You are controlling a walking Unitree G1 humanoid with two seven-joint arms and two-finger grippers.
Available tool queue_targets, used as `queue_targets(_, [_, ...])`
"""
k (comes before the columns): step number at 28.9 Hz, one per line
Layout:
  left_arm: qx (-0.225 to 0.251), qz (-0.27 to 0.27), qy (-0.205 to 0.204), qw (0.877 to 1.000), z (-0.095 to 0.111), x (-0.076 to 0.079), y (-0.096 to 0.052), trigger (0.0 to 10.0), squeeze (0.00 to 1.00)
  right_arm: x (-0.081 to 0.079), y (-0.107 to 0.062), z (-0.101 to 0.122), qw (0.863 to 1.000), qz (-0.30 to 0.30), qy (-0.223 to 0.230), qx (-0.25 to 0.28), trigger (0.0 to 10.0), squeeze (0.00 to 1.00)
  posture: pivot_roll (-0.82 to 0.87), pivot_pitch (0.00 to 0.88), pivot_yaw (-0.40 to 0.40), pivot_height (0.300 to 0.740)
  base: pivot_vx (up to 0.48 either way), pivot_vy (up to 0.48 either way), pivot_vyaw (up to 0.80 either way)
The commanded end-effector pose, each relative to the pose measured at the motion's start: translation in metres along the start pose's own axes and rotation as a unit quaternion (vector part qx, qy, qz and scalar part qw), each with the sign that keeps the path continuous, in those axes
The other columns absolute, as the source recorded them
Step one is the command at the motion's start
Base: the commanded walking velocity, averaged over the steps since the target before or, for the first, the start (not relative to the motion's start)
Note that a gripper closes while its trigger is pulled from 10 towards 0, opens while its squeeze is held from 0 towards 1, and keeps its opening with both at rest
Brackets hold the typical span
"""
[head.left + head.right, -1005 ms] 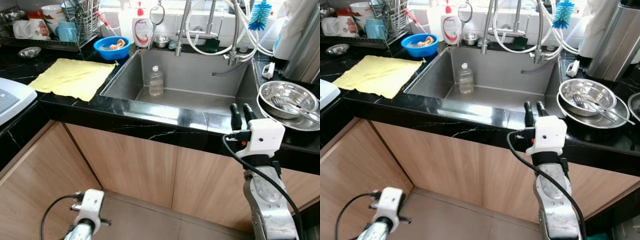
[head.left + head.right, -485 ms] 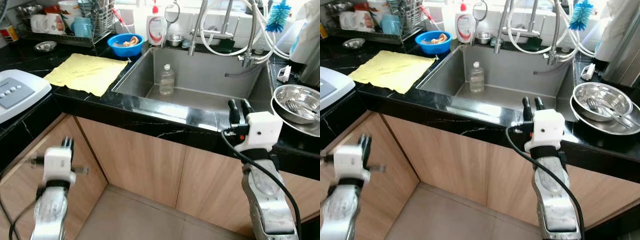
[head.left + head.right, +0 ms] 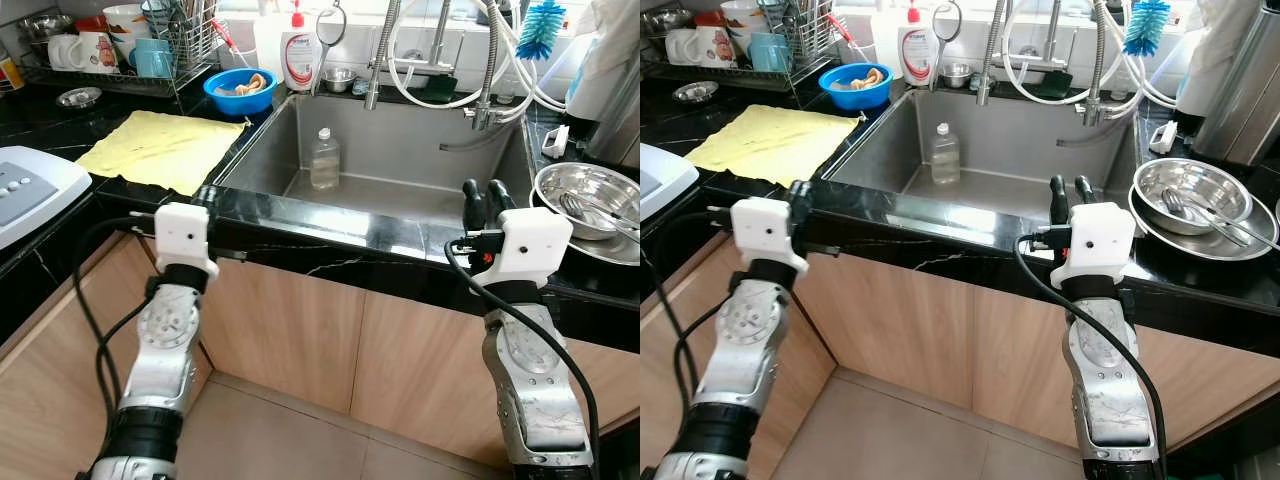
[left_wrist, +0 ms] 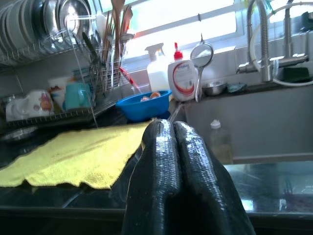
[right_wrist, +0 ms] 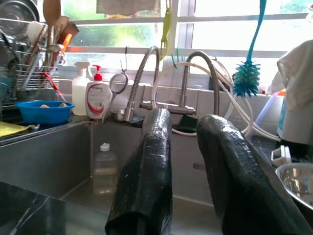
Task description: Kitchen organization
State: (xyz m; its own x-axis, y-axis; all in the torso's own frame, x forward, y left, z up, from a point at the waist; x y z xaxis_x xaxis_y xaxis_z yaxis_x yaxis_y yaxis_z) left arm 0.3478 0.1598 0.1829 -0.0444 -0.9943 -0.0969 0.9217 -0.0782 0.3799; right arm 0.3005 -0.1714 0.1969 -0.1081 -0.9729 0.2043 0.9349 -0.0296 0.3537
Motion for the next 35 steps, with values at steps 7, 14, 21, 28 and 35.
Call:
queue_targets(7, [0.005, -0.022, -0.021, 1.000, 0.002, 0.016, 0.009, 10.0, 0.00, 0.001, 0.001, 0.001, 1.000, -0.010, -0.009, 0.007, 10.0, 0.00, -0.25, 0.000, 0.066, 0.731, 0.000, 0.000, 0.00])
queue_targets(14, [0.001, -0.040, -0.025, 0.999, -0.002, 0.023, 0.005, 10.0, 0.00, -0.005, 0.000, -0.003, 1.000, -0.009, 0.005, -0.008, 10.0, 0.00, -0.24, 0.000, 0.065, 0.731, 0.000, 0.000, -0.07])
queue_targets(21, [0.000, -0.030, -0.019, 0.999, -0.001, 0.016, 0.008, 10.0, 0.00, -0.003, 0.004, -0.005, 1.000, -0.017, 0.005, -0.012, 10.0, 0.00, -0.23, 0.000, 0.069, 0.731, 0.000, 0.000, -0.71])
queue_targets(28, [-0.014, -0.040, -0.019, 0.999, -0.008, 0.019, 0.002, 10.0, 0.00, -0.007, 0.004, -0.009, 1.000, -0.016, 0.009, -0.019, 10.0, 0.00, -0.23, 0.000, 0.072, 0.731, 0.000, 0.000, -0.69])
queue_targets(35, [-0.017, -0.047, -0.023, 0.998, -0.013, 0.024, -0.007, 10.0, 0.00, -0.005, 0.000, -0.027, 0.999, -0.019, -0.004, -0.041, 10.0, 0.00, -0.22, 0.000, 0.071, 0.731, 0.000, 0.000, -0.67])
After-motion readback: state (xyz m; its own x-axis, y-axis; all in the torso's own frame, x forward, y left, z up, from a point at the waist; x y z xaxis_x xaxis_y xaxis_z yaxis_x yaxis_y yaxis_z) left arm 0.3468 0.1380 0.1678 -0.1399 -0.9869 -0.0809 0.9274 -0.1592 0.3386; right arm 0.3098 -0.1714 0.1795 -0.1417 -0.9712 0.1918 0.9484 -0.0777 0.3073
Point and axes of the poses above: a point about 5 cm out from each wrist's last joint towards the gripper, its own y axis pointing out of the wrist towards the gripper, its own z axis along the axis of the wrist's last joint, x = y × z, the point moved 2 cm from there along y, pointing out of the wrist towards the gripper, and after that the axes turned 4 degrees about -y, right-handed, at the moved point
